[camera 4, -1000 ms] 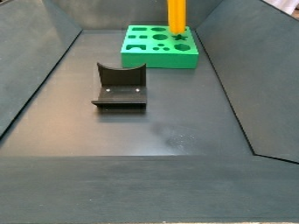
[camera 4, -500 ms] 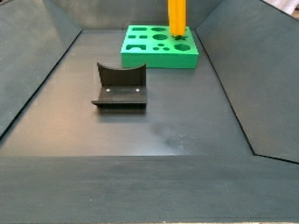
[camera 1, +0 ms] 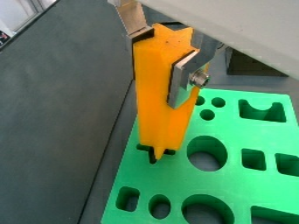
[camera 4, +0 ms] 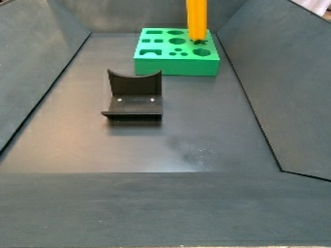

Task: Pick up the star object. Move up. Place the star object on the fixture. Regrasp the star object. Move to above the board. Insert the star object.
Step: Insert the star object.

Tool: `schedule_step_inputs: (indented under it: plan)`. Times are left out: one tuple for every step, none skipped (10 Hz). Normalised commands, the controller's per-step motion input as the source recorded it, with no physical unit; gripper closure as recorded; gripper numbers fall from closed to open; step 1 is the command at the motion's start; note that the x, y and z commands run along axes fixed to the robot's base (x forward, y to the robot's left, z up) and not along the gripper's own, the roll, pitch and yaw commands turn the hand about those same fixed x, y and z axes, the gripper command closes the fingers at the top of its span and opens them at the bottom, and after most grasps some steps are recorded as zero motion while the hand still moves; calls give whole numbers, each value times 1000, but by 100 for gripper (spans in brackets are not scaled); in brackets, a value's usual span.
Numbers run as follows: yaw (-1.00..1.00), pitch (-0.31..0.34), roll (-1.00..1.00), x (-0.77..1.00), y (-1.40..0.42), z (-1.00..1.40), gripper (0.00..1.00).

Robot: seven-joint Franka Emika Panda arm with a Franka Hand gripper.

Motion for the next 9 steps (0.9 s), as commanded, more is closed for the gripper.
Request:
schedule_step_inputs:
  plan:
    - [-74,0,0,0,-17,0,100]
    - [0,-3,0,0,-29,0,100]
    - [0,0,0,0,-40,-31,100]
    - [0,0,0,0,-31,-69,100]
    - [0,0,14,0,0,0,100]
    - [0,0,40,0,0,-94,100]
    - [0,0,24,0,0,-134,100]
    - [0,0,0,0,0,-111,100]
    - [0,0,0,0,0,-106,100]
